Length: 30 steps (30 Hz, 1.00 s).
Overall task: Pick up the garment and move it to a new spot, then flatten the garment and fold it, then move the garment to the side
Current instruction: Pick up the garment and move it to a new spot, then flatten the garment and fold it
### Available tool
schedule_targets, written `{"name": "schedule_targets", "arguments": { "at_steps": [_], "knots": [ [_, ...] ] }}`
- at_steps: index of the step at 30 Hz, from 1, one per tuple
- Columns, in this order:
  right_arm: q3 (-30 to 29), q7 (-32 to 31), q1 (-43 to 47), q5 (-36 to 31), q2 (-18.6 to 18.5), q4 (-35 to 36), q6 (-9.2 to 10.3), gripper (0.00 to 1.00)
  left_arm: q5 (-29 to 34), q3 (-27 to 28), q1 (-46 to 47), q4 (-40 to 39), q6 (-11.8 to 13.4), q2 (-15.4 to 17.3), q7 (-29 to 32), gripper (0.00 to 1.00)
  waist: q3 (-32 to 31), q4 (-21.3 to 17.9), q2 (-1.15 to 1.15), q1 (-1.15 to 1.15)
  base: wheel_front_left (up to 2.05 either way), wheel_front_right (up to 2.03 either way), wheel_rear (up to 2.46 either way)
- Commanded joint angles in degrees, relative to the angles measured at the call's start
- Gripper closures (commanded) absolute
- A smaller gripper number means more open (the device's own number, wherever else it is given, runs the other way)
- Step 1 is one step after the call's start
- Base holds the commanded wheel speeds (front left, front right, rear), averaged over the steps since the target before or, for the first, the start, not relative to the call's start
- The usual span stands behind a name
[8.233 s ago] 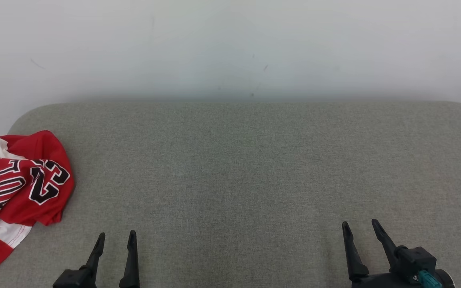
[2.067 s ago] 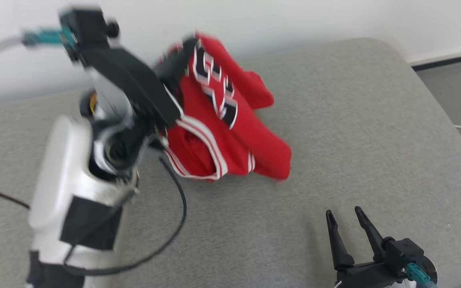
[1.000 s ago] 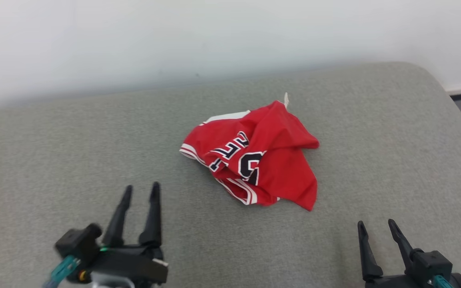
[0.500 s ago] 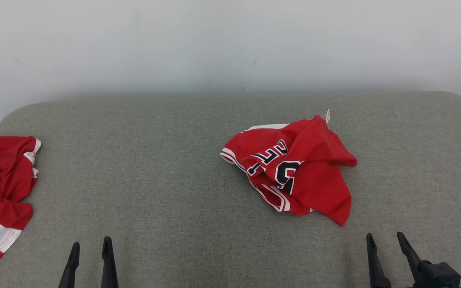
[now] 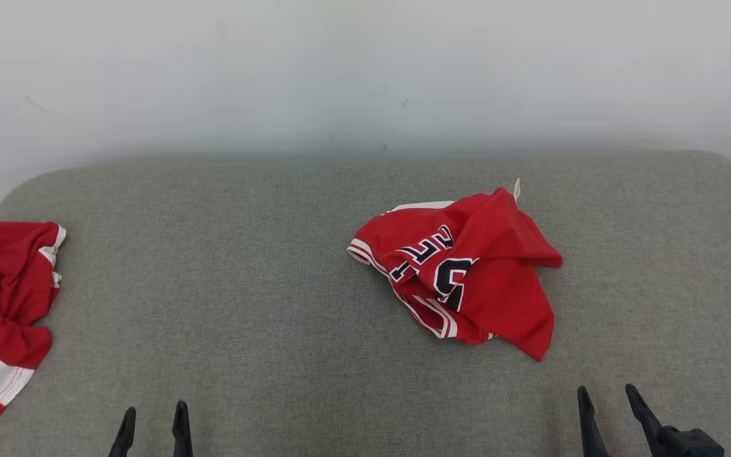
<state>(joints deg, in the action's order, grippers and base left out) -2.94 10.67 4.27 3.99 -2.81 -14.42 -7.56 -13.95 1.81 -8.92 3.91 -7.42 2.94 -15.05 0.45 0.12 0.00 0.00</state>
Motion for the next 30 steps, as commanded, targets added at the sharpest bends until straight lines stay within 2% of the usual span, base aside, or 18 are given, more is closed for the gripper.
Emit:
{"name": "schedule_targets", "arguments": {
  "at_steps": [1,11,17,19,23,30],
  "knots": [
    [0.0,0.4,-0.2,0.5,-0.1,0.0,0.14,0.00,0.0,0.0,-0.3,-0.3,-0.1,-0.1,-0.2,0.00,0.1,-0.1,0.00,0.00,0.00,0.00,0.00],
    [0.5,0.5,-0.7,0.4,-0.1,-0.2,0.14,0.00,0.1,-0.7,0.2,-0.5,0.0,-0.1,-0.2,0.00,0.3,0.7,0.00,0.00,0.00,0.00,0.00],
    [3.5,-0.1,-3.1,-0.9,-0.1,-0.4,0.14,0.00,-0.2,-1.2,0.6,-0.2,0.0,-0.1,-0.2,0.00,0.5,1.3,0.00,0.00,0.00,0.00,0.00],
    [6.1,-1.1,-5.6,-1.7,-0.1,-1.1,0.14,0.00,-0.5,-1.7,1.2,0.1,0.0,-0.1,-0.2,0.00,0.7,2.2,0.00,0.00,0.00,0.00,0.00],
    [8.6,-3.0,-8.4,-2.6,-0.1,-3.0,0.14,0.00,-0.6,-2.4,1.8,0.1,0.0,-0.1,-0.2,0.00,0.8,3.4,0.00,0.00,0.00,0.00,0.00],
    [10.9,-7.6,-17.2,-4.9,-0.1,-12.1,0.14,0.00,-0.6,-3.9,2.6,0.0,0.0,0.0,-0.2,0.00,2.6,7.2,0.00,0.00,0.00,0.00,0.00]
  ]
}}
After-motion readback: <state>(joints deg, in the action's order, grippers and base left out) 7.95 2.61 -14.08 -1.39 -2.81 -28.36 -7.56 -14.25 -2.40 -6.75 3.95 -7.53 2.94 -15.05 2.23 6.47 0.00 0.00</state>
